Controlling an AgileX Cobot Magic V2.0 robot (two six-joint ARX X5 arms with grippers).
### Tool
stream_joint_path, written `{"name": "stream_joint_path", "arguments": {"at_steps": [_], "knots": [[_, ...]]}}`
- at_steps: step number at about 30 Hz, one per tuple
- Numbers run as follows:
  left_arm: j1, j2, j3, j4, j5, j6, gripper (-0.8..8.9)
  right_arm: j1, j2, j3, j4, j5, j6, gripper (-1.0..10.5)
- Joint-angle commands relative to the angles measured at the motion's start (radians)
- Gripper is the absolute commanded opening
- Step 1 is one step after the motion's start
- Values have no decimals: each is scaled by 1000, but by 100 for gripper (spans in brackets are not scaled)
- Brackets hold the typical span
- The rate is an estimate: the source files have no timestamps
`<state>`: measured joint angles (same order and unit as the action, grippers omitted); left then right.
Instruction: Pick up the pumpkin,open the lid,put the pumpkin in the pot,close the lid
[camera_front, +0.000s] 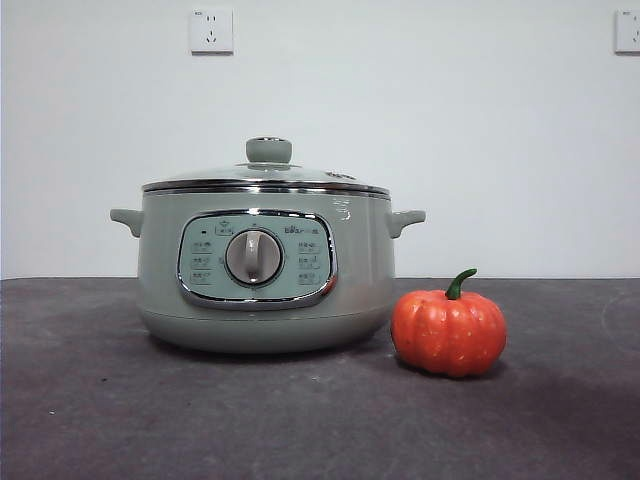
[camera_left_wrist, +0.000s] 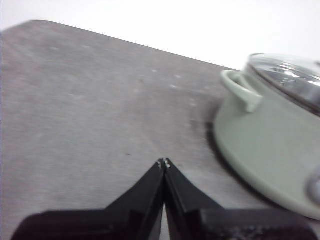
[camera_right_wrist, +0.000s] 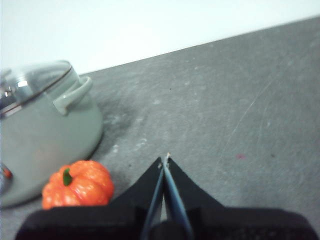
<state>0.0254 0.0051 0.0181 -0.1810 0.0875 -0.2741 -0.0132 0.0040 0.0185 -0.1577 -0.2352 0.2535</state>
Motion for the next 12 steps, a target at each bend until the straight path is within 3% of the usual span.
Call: {"name": "stream_joint_path", "arguments": {"at_steps": [1,5,12], "knots": [[2,-1,-10,-8,74,-44,-8,1,-3,-6,-8,-19,121,-12],[2,-1,3,-34,130,-100,-8,2,6,23,-8,-51,218,-12],[2,-1,103,-120,193,-124,-8,2,84,154,-14,-82,228,-13]]}}
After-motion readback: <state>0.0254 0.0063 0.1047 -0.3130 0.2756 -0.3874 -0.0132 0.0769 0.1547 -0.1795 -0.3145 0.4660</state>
